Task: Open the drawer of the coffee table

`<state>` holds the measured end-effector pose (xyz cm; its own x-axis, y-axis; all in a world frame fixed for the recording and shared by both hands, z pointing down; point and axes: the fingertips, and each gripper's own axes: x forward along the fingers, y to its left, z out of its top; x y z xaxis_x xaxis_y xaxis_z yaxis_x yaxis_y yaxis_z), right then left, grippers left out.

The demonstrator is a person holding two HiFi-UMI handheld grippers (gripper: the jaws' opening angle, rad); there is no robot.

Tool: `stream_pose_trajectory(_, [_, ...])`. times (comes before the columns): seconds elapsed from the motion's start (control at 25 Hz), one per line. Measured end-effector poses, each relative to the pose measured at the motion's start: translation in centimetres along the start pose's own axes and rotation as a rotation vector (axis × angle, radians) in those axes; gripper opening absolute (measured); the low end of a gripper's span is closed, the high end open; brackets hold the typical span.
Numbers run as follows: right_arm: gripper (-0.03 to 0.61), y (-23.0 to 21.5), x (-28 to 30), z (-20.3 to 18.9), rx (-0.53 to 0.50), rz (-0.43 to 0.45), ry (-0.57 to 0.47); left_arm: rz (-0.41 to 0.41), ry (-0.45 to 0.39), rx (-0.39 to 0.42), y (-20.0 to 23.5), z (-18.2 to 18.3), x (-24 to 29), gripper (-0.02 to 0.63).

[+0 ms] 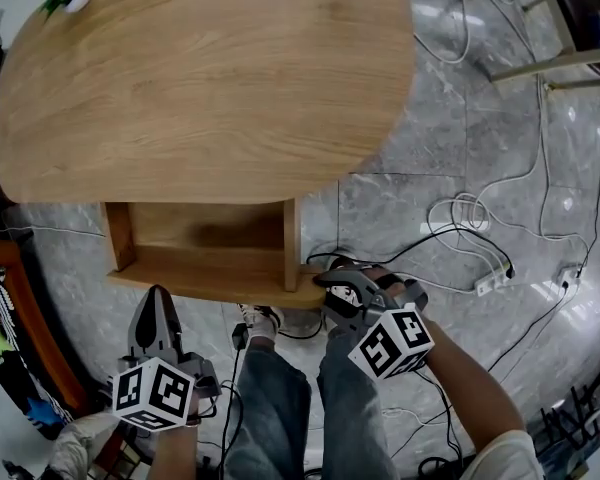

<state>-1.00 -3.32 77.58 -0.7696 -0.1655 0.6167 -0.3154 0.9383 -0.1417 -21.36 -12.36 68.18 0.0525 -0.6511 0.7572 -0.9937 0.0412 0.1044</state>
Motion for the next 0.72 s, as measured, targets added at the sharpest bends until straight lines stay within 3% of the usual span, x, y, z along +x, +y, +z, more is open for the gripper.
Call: stream_pose_trajectory(0.72, [0.092,0.1,1.6,-2.1,-0.053,0.000,0.049,-0.001,0.001,-0.011,0.8,-0.5,0.3,-0.008])
